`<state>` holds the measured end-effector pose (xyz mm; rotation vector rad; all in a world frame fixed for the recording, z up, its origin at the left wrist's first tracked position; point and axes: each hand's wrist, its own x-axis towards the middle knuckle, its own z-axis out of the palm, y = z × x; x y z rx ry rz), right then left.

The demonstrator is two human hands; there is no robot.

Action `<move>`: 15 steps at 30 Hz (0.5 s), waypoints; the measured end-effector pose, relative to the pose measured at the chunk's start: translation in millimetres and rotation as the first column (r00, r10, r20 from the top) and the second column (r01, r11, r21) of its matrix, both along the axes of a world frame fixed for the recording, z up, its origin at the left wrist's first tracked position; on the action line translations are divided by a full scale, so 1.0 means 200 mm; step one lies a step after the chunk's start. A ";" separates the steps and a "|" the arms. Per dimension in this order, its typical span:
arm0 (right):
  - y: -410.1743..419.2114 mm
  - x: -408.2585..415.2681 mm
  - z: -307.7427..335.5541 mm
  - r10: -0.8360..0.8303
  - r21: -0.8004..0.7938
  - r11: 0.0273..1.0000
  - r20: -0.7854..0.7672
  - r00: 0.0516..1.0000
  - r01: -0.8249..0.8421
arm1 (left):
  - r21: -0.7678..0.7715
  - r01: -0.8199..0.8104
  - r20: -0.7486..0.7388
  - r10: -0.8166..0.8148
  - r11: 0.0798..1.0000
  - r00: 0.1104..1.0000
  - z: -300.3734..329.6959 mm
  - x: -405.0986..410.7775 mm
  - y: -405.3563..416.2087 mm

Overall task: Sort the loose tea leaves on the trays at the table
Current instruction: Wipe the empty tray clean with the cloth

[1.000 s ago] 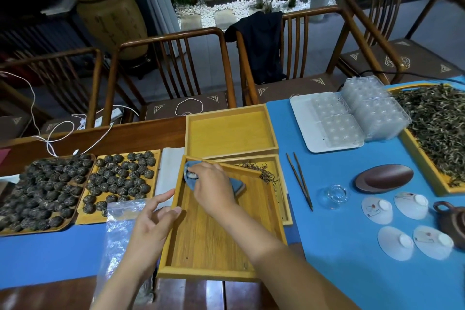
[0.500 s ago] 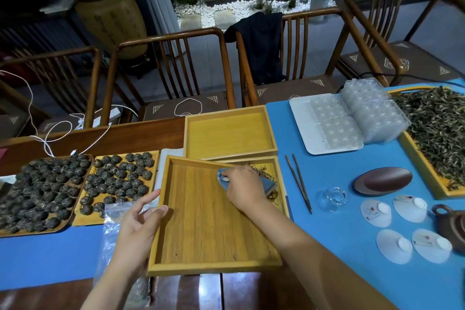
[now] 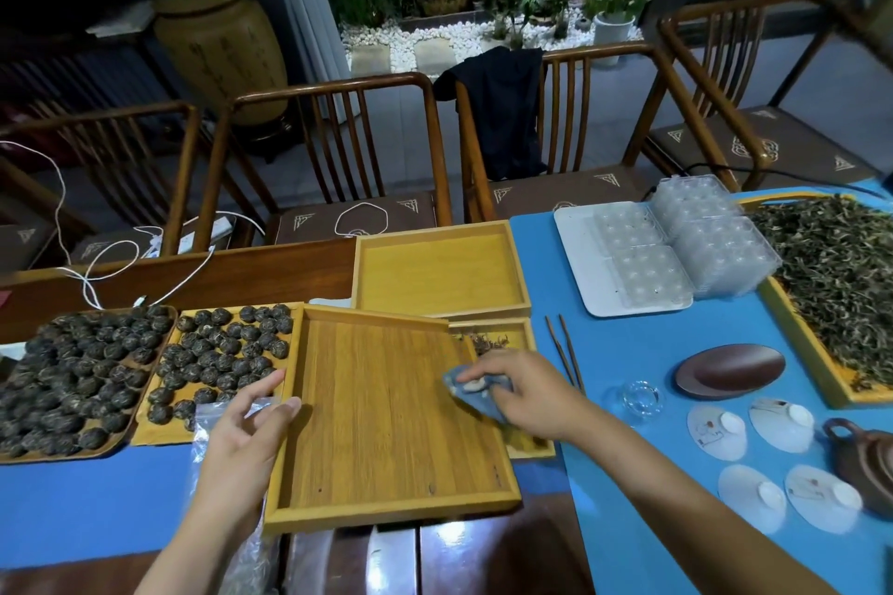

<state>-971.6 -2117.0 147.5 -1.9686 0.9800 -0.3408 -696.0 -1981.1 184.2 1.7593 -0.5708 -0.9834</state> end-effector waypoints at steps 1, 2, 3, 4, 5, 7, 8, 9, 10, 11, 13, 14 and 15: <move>0.03 -0.02 -0.01 0.053 0.005 0.999 -0.006 0.999 -0.053 | -0.005 -0.005 0.001 0.005 1.000 1.000 0.00 0.00 0.00; 0.06 -0.04 -0.01 0.101 0.003 0.995 -0.021 0.995 -0.101 | -0.011 -0.005 0.007 0.005 1.000 1.000 0.01 -0.01 -0.01; 0.08 -0.04 -0.03 0.138 -0.005 0.990 -0.047 0.989 -0.138 | -0.015 0.002 0.016 -0.002 1.000 1.000 0.02 -0.01 -0.01; 0.08 -0.05 -0.04 0.159 -0.022 0.987 -0.080 0.984 -0.162 | -0.018 0.014 0.024 -0.013 1.000 1.000 0.02 -0.02 -0.01; 0.08 -0.04 -0.06 0.166 -0.050 0.984 -0.114 0.980 -0.172 | -0.022 0.025 0.027 -0.024 0.999 0.999 0.03 -0.03 -0.01; 0.05 -0.02 -0.09 0.134 -0.124 0.980 -0.175 0.975 -0.157 | -0.027 0.053 0.033 -0.052 0.998 0.998 0.04 -0.06 -0.01; 0.03 -0.01 -0.10 0.103 -0.159 0.978 -0.202 0.974 -0.136 | -0.020 0.070 0.037 -0.069 0.997 0.997 0.04 -0.07 -0.01; 0.01 0.00 -0.11 0.066 -0.193 0.975 -0.228 0.972 -0.111 | -0.012 0.084 0.037 -0.084 0.996 0.996 0.04 -0.09 -0.01; 0.00 0.01 -0.12 0.027 -0.221 0.972 -0.251 0.968 -0.085 | -0.007 0.096 0.032 -0.096 0.995 0.995 0.04 -0.10 0.00; -0.02 0.02 -0.13 -0.008 -0.244 0.968 -0.273 0.962 -0.061 | -0.001 0.104 0.027 -0.104 0.995 0.994 0.04 -0.12 0.01; -0.05 0.04 -0.15 -0.063 -0.282 0.959 -0.308 0.949 -0.028 | 0.013 0.110 0.020 -0.111 0.994 0.994 0.03 -0.14 0.02; -0.07 0.05 -0.17 -0.080 -0.293 0.956 -0.325 0.942 -0.020 | 0.018 0.113 0.019 -0.114 0.993 0.993 0.03 -0.14 0.03; -0.08 0.06 -0.17 -0.090 -0.298 0.954 -0.344 0.935 -0.018 | 0.020 0.115 0.020 -0.116 0.993 0.993 0.02 -0.15 0.03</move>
